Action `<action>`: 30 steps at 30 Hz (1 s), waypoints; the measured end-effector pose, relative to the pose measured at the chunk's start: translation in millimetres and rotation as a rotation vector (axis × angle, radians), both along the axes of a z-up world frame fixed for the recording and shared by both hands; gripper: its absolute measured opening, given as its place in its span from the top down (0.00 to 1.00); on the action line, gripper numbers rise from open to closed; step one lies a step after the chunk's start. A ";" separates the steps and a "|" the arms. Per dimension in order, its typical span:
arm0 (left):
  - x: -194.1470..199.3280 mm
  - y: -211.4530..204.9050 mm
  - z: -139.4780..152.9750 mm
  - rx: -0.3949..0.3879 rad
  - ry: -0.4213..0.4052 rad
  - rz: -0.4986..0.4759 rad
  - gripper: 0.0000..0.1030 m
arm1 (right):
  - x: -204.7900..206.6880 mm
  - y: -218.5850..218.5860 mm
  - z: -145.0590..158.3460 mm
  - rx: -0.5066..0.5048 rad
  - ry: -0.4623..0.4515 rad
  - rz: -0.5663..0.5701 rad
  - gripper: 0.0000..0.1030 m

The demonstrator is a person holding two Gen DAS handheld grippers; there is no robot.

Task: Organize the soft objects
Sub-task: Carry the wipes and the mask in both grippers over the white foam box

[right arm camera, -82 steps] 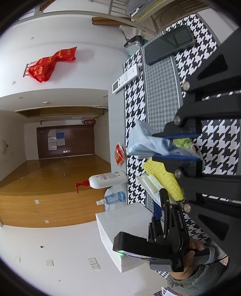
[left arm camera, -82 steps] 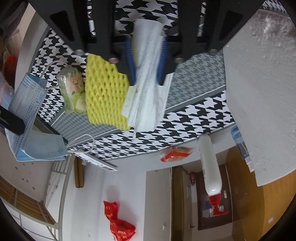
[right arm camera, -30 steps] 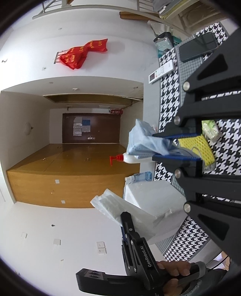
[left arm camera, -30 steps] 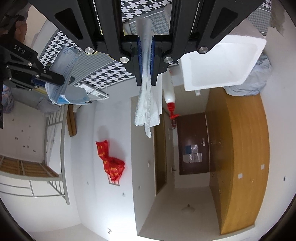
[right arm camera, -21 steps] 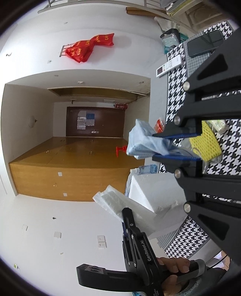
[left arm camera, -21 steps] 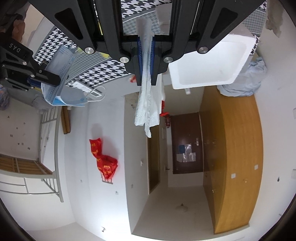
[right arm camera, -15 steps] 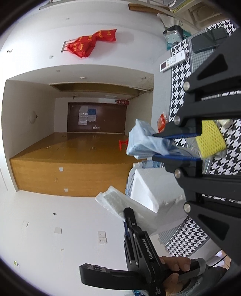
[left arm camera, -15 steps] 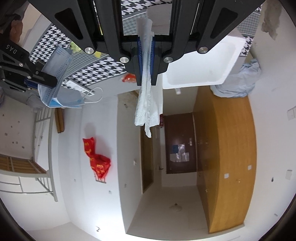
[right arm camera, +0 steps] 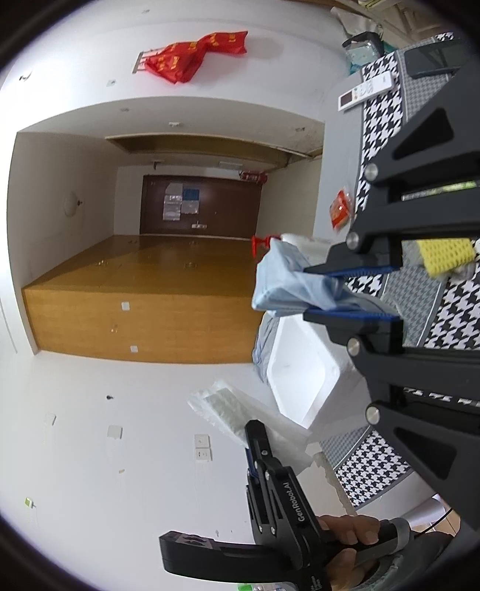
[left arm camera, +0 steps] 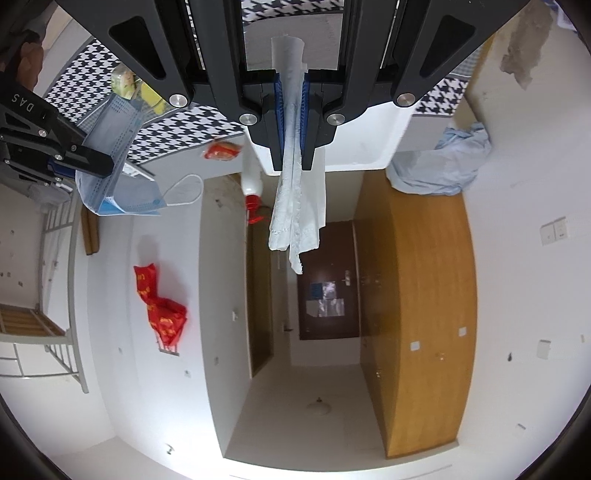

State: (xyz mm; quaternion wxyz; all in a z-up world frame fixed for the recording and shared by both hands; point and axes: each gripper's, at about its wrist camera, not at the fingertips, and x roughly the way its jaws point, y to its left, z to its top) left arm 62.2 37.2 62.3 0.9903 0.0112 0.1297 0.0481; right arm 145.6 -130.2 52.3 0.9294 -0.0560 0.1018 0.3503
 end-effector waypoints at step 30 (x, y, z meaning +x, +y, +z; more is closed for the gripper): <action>10.7 39.9 3.0 -0.025 0.038 0.048 0.92 | 4.8 49.5 16.9 -0.022 -0.042 0.094 0.82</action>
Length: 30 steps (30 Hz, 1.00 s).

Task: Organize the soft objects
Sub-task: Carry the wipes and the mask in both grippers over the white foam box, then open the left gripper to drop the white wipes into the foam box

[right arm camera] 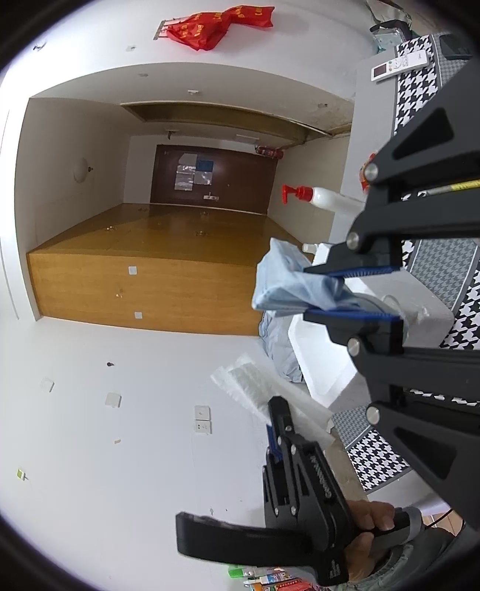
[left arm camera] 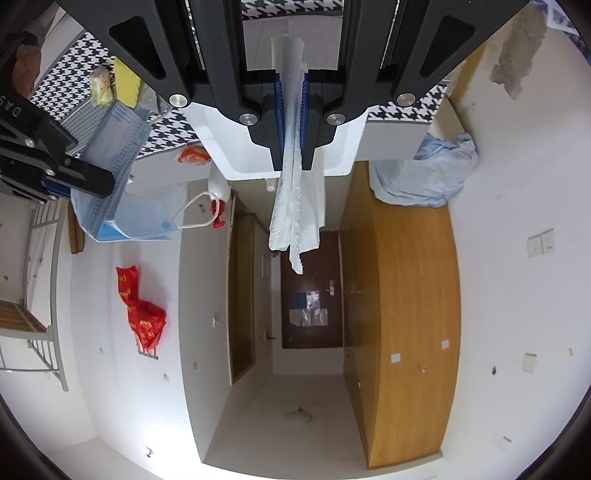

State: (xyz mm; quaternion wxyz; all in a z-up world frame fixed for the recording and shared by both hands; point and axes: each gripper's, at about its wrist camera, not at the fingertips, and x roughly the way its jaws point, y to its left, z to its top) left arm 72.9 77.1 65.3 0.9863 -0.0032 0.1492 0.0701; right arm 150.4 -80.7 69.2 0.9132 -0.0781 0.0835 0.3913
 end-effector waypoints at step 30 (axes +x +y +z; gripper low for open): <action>71.5 18.4 -26.6 -0.051 0.125 -0.047 0.20 | 15.6 -8.8 -8.5 -0.035 0.035 -0.157 0.82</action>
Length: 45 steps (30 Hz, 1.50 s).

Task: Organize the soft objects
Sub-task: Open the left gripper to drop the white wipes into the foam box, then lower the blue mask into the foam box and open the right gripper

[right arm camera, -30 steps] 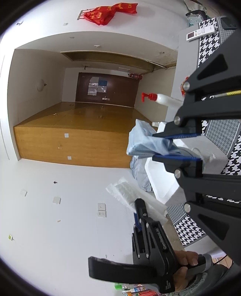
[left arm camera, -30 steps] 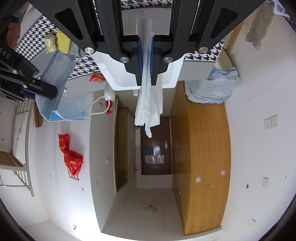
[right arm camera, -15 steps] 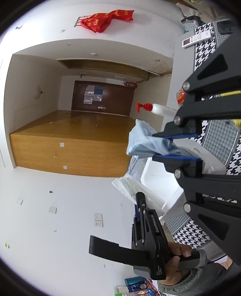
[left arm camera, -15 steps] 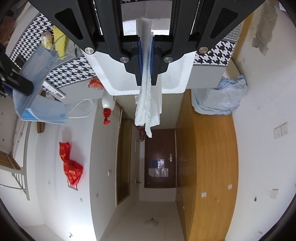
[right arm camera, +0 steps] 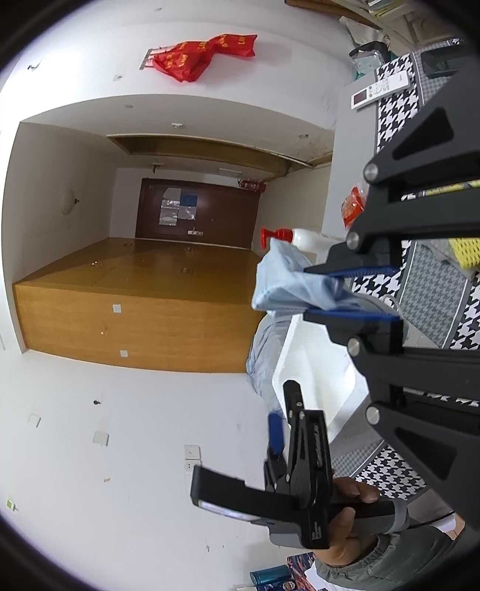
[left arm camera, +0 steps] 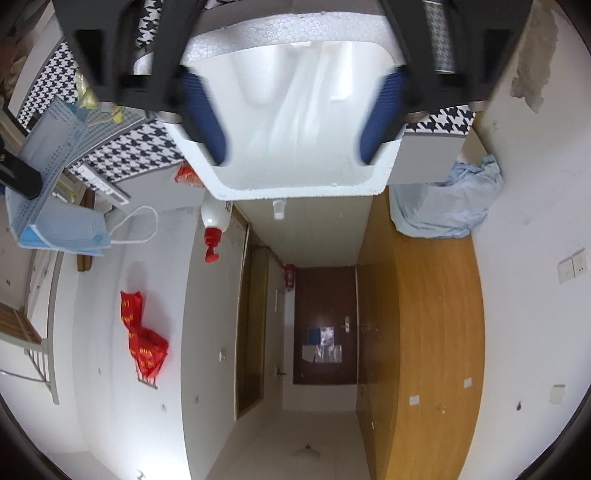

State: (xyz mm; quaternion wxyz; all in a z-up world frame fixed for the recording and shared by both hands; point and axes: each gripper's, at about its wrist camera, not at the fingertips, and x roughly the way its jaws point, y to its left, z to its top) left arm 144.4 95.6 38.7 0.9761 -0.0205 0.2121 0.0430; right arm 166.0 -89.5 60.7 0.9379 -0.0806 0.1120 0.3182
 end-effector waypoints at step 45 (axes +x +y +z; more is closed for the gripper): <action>-87.1 44.8 6.4 0.036 -0.131 0.201 0.01 | 5.8 69.3 16.7 -0.027 -0.028 0.143 0.82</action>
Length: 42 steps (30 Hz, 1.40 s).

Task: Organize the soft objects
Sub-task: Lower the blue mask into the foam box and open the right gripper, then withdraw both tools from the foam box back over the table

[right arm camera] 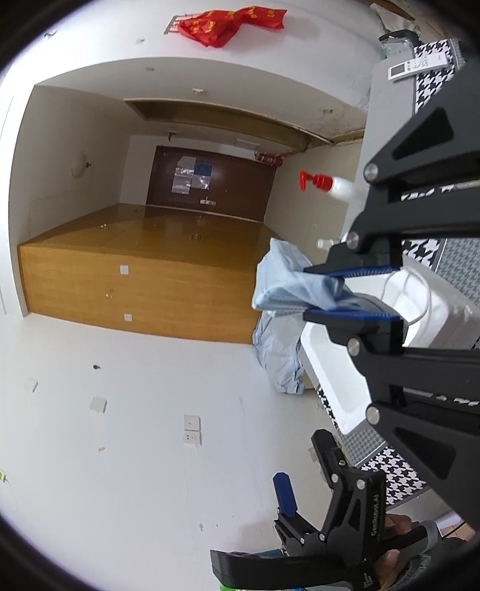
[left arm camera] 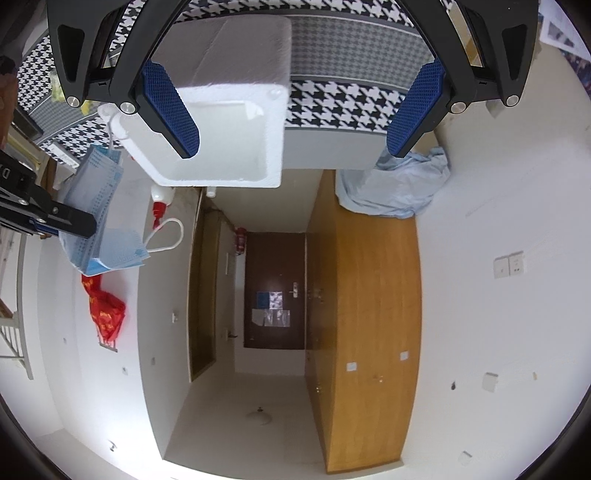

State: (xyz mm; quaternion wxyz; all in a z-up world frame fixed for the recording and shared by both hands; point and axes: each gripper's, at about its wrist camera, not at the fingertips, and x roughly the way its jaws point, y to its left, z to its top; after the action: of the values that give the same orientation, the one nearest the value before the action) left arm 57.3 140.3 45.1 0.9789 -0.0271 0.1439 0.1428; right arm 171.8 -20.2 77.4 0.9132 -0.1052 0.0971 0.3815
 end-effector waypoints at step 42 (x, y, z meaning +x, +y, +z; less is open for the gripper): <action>-15.5 14.8 -10.6 -0.033 0.020 0.032 0.01 | 20.7 33.8 -31.1 -0.085 0.181 0.035 0.16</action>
State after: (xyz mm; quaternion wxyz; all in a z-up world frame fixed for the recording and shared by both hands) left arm 41.7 155.1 34.5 0.9744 -0.0442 0.1554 0.1562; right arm 192.5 13.6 46.3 0.8886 -0.1107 0.1936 0.4009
